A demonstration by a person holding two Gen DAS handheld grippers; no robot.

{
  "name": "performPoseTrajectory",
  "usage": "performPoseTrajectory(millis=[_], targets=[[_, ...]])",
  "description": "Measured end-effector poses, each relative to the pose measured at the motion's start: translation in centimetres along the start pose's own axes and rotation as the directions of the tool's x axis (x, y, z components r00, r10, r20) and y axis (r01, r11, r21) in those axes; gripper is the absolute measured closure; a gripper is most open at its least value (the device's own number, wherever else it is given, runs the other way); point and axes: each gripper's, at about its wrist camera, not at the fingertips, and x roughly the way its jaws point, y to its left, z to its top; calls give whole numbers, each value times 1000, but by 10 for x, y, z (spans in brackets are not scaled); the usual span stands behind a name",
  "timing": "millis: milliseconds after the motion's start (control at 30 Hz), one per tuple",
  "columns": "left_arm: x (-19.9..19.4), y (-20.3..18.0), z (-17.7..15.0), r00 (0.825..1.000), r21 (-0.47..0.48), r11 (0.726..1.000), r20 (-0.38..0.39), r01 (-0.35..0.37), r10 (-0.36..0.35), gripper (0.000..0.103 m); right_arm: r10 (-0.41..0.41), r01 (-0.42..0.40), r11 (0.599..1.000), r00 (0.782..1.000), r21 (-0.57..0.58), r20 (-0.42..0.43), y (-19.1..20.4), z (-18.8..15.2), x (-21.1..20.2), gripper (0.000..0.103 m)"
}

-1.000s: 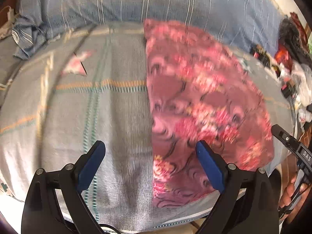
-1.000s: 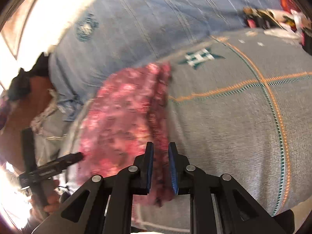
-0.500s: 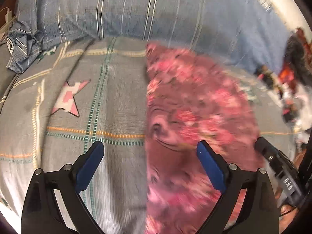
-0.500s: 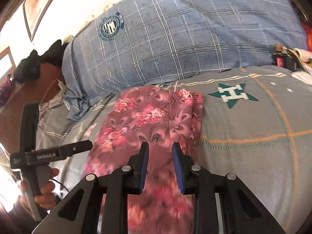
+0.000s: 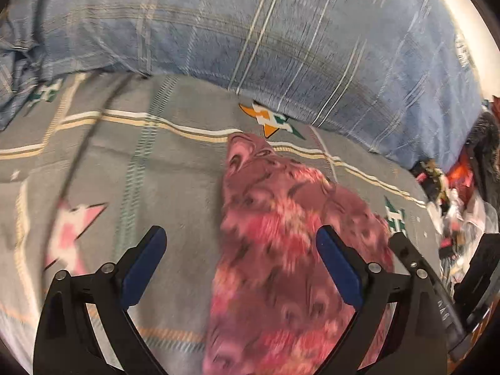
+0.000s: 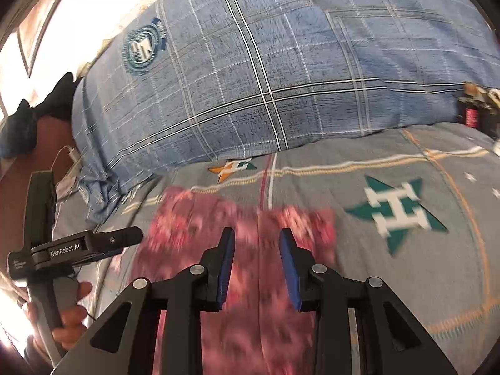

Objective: Fold small clothes

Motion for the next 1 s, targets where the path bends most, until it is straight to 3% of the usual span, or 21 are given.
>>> performPoseTrajectory(millis=[100,200,333,500,600,633,700,900,967,1000], targets=[[38,-5,4,994,18,996,-76,-84,85,4,-70,70,998,993,-9,-96,-10,-3,38,77],[44,-16,7,989,79,987,-50,-137,141,0,-42,43,999,995,16,-90,-13,0,36,77],[21,-8,3,996,66,995,-49,-76,79,3,-35,34,999,996,-12,-87,-10,0,15,72],[-27,16,-41,999,41,999,31,-20,19,3,121,-124,991,991,-43,-63,-11,-29,-26,67],[-7,17,-62,999,53,998,-31,-42,44,1,59,-71,990,993,-118,-105,-8,-56,-14,62],[-8,14,-63,998,76,995,2,-60,60,0,41,-51,986,997,-156,-66,-3,-59,-17,63],[-21,4,-64,994,120,987,9,-105,104,1,-19,3,981,997,-194,-80,7,-56,-21,63],[-67,-5,-101,991,198,975,107,-105,85,2,32,-42,992,996,-122,-85,4,-72,-68,62],[-52,-5,-117,994,208,973,60,-103,92,1,13,-23,995,995,-97,-95,-5,-88,-70,62],[-42,-3,-117,993,220,968,31,-116,112,1,-35,22,995,991,-96,-128,-15,-98,-61,60]])
